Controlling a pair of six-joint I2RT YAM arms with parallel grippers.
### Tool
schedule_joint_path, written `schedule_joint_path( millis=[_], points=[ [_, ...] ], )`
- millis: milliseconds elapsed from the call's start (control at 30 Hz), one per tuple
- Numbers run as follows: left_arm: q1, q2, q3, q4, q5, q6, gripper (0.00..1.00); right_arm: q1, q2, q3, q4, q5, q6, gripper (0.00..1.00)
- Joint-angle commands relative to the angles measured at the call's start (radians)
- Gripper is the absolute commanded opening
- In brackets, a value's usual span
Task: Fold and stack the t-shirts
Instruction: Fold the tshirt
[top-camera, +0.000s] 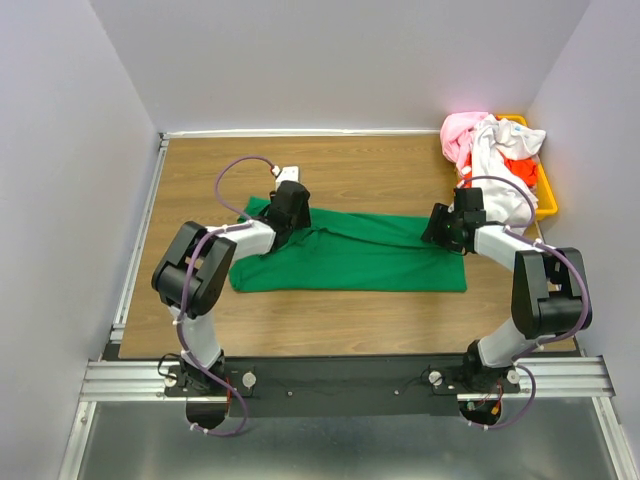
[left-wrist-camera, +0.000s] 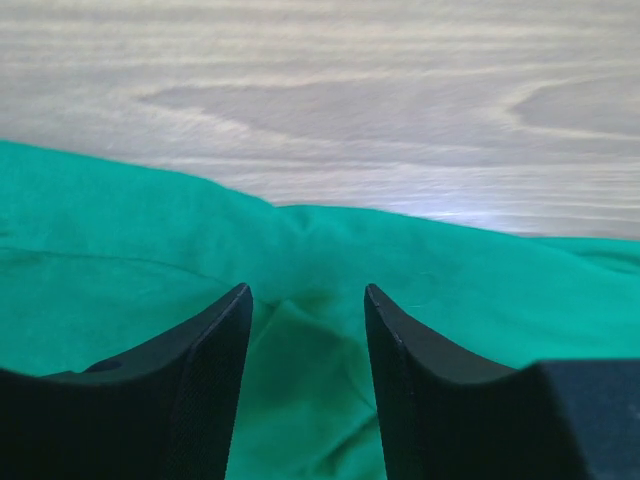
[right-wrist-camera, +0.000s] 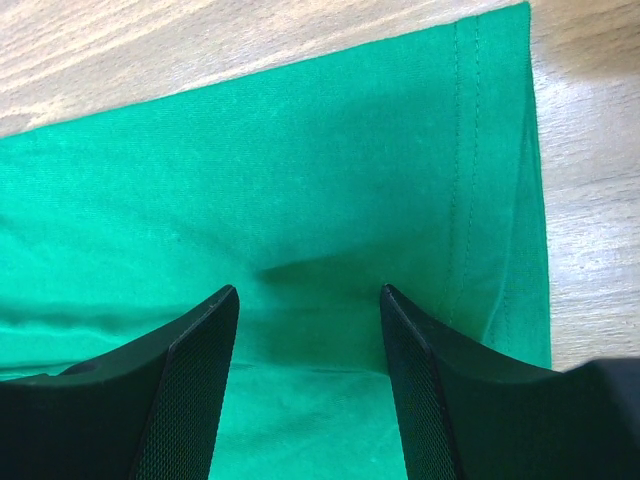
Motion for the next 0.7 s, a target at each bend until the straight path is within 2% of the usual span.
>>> schedule_joint_path(
  millis=[0,133,200,233,267,400,667],
  points=[
    [0.006,0.046,0.036,-0.051,-0.071,0.013,0.55,0.006,0.013,-0.005,0.011,-0.021,-0.001,0.66],
    [0.008,0.083,0.054,-0.052,-0.077,0.013,0.52,0.006,0.013,-0.005,0.013,-0.025,-0.001,0.66],
    [0.008,0.092,0.057,-0.052,-0.077,0.01,0.45,0.007,0.013,-0.006,0.014,-0.023,-0.001,0.66],
    [0.008,0.093,0.056,-0.052,-0.078,0.01,0.41,0.006,0.014,-0.006,0.014,-0.023,-0.001,0.66],
    [0.008,0.092,0.051,-0.052,-0.083,0.007,0.29,0.006,0.014,-0.006,0.014,-0.023,-0.001,0.66],
    [0.008,0.084,0.033,-0.048,-0.088,-0.001,0.06,0.006,0.019,-0.006,0.016,-0.026,-0.001,0.66],
    [-0.003,0.006,-0.035,-0.048,-0.08,-0.058,0.0,0.007,0.031,-0.003,0.02,-0.029,0.001,0.65]
  ],
)
